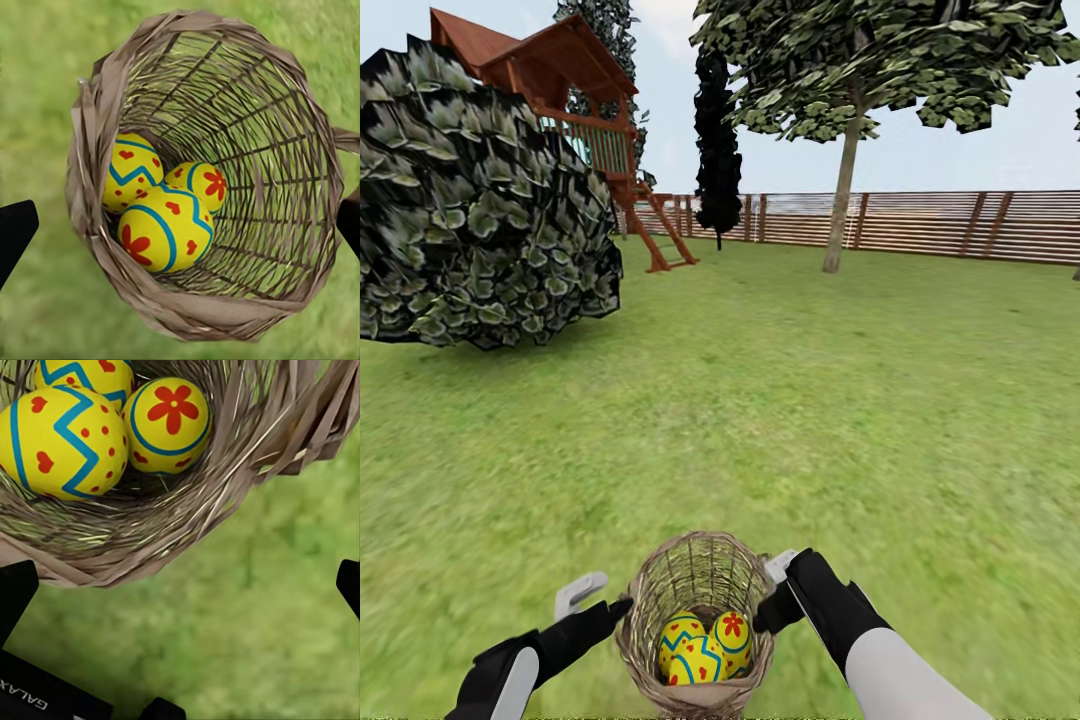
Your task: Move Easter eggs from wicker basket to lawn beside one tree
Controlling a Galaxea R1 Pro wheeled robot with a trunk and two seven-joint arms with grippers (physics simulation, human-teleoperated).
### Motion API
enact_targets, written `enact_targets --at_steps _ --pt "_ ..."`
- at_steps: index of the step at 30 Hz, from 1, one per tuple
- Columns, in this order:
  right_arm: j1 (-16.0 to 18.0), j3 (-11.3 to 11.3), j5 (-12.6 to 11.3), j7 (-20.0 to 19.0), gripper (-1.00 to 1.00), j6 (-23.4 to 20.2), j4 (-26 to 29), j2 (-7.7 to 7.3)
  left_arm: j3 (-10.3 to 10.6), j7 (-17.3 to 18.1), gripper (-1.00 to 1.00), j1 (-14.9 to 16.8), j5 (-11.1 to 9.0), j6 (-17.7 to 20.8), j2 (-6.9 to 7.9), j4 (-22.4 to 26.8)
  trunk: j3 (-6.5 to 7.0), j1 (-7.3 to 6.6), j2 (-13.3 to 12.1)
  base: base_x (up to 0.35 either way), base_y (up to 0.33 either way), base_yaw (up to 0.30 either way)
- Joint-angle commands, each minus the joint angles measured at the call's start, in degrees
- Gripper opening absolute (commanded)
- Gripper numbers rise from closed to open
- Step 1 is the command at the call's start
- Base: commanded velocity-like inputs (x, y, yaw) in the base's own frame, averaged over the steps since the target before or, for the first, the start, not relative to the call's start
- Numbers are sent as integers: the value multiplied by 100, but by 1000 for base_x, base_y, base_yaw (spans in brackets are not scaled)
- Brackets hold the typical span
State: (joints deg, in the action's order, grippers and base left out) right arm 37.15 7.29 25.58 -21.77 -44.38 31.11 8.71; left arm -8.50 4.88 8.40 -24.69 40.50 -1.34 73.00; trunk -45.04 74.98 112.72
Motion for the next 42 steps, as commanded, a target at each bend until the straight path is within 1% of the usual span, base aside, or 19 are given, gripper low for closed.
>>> enact_targets --at_steps 1,9,17,22,24,26,27,28,29,32,35,39,42 --pt "2 10 60 -47 100 -18 9 -1 -21 33 100 4 8 37 -7 4 -34 22 44 0 0 0" --pt "2 4 54 -61 100 -8 13 -3 -21 35 100 4 8 37 -7 4 -246 198 365 0 0 0" --pt "2 -24 29 -92 100 45 55 -21 -21 31 100 4 8 37 -7 4 -403 373 686 0 0 0" --pt "2 -76 14 -99 100 195 67 -39 -8 30 100 4 8 37 -7 4 -494 483 887 0 0 0" --pt "2 -113 -58 -99 100 224 69 -44 -5 33 100 4 8 37 -7 4 -530 527 967 0 0 0" --pt "2 -162 -230 -99 100 239 70 -49 -4 33 100 4 4 37 -7 4 -530 527 967 0 0 0" --pt "2 -189 -396 -96 100 247 73 -51 -4 32 100 4 6 37 -7 4 -530 527 967 0 0 0" --pt "2 -196 -485 -88 100 249 74 -53 -4 32 100 4 6 37 -7 4 -530 527 967 0 0 0" --pt "2 -206 -660 -73 100 254 76 -56 -3 31 100 4 7 37 -7 4 -530 527 967 0 0 0" --pt "2 -215 -915 -54 100 258 76 -60 -3 31 100 4 6 37 -7 4 -583 593 1087 0 0 0" --pt "2 -226 -1049 -43 100 261 72 -62 -3 34 100 4 8 37 -7 4 -637 659 1207 0 0 0" --pt "2 -225 -1099 -39 100 263 71 -59 -3 32 100 4 8 37 -7 4 -709 747 1368 0 0 0" --pt "2 -224 -1112 -38 100 263 71 -55 -3 34 100 4 8 37 -7 4 -709 747 1368 0 0 0"
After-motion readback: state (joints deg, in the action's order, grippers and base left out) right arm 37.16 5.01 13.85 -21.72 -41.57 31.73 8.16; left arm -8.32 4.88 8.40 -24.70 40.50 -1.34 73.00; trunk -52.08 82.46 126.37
